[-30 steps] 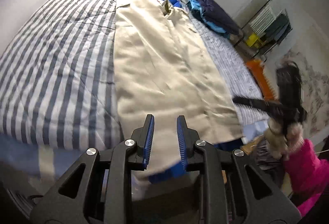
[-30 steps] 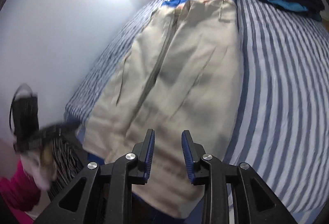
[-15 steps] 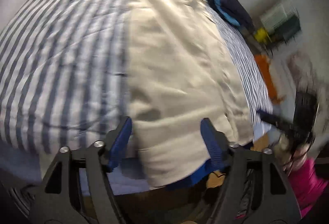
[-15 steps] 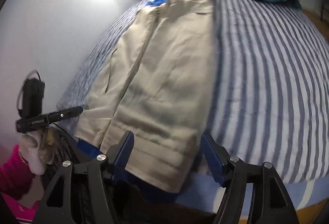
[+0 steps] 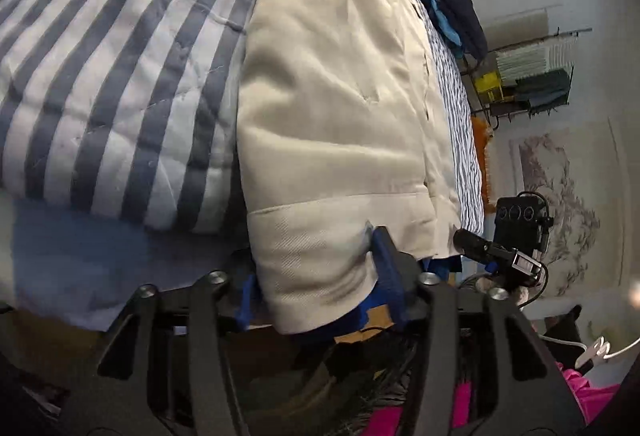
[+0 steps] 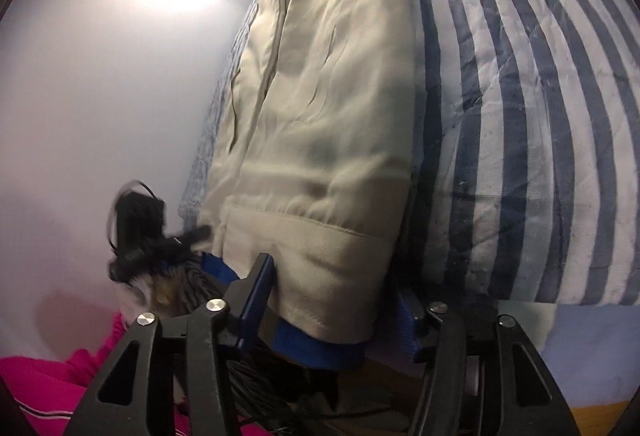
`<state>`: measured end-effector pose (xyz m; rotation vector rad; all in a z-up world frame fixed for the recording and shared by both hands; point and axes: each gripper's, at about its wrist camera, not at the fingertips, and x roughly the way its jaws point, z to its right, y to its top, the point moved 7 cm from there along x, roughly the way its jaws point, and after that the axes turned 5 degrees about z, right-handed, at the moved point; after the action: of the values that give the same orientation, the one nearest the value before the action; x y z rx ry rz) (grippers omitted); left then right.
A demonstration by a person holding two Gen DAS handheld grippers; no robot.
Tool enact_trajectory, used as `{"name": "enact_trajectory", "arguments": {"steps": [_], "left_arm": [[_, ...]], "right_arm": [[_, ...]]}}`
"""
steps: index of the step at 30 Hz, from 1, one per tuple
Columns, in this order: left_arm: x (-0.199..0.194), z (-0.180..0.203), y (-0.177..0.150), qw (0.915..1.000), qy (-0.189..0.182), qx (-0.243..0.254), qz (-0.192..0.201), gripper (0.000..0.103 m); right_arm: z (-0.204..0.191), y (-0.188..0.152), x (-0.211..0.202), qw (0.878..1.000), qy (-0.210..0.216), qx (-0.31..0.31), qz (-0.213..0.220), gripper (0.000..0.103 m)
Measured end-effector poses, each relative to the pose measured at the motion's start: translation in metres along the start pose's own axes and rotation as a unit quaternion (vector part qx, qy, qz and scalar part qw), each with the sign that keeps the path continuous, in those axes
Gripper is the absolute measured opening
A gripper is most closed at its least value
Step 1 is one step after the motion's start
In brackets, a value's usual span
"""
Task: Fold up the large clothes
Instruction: 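Grasp the jacket hem with both grippers and lift it toward the collar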
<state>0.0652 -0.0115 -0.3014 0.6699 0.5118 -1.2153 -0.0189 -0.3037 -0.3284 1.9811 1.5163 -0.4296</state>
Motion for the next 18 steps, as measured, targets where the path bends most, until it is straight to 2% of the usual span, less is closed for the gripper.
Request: {"name": "enact_trajectory", "arguments": {"steps": [4,7,13,18], "left_arm": [[-0.005,-0.002,-0.001,0.9999,-0.005,-0.014,-0.003,0.035],[-0.019,0.0,-0.002,0.9998,-0.013,-0.018,0.0,0.031],[-0.031,0.024,0.01,0.997,-0.062,-0.046,0.01,0.028],[-0.046,0.049,0.033,0.993,-0.101,-0.053,0.028,0.027]], "right_arm": [[0.006,-0.004,0.001,1.0,-0.009,-0.001,-0.012,0.036],[0.001,0.001,-0.004,1.0,0.003,0.001,-0.01,0.025],[-0.023,0.018,-0.024,0.998,0.058,0.022,0.018,0.021],[-0.042,0.046,-0.035,0.992,0.105,0.044,0.054,0.02]]}}
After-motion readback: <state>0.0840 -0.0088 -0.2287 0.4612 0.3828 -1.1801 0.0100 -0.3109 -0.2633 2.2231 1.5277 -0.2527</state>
